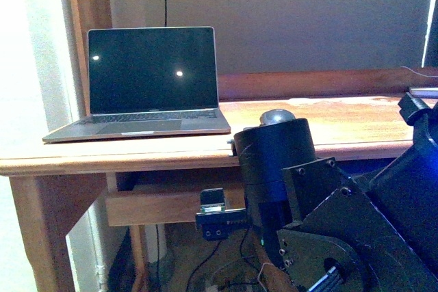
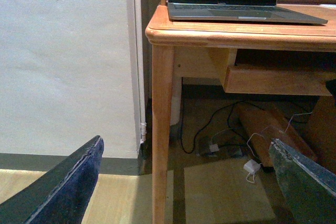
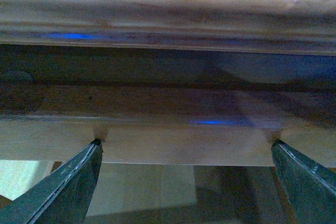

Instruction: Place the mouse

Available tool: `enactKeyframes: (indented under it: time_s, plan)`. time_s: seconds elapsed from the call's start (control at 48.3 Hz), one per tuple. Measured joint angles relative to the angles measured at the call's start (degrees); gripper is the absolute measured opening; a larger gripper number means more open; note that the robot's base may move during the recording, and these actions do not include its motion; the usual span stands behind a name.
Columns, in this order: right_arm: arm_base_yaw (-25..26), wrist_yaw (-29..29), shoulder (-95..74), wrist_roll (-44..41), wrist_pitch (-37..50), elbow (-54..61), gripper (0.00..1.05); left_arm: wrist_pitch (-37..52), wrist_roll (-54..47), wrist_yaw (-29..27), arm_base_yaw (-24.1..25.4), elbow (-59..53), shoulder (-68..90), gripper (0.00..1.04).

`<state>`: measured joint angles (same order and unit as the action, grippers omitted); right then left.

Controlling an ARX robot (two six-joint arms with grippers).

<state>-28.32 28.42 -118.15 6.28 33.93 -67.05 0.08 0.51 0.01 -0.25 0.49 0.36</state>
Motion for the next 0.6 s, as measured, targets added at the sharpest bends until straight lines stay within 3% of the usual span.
enactKeyframes:
  time_s: [0.228, 0.414, 0.6]
  plan:
    - [1.6, -1.5, 4.9, 4.0, -0.6, 4.7, 0.97, 0.0, 0.0, 0.0, 0.0, 0.0, 0.0, 0.97]
    - [6.4, -5.6, 23.9, 6.8, 1.9, 21.3, 0.97, 0.0, 0.0, 0.0, 0.0, 0.0, 0.0, 0.97]
    - [11.3, -8.5, 47.3, 7.6, -2.2, 38.4, 0.97, 0.0, 0.0, 0.0, 0.0, 0.0, 0.0, 0.97]
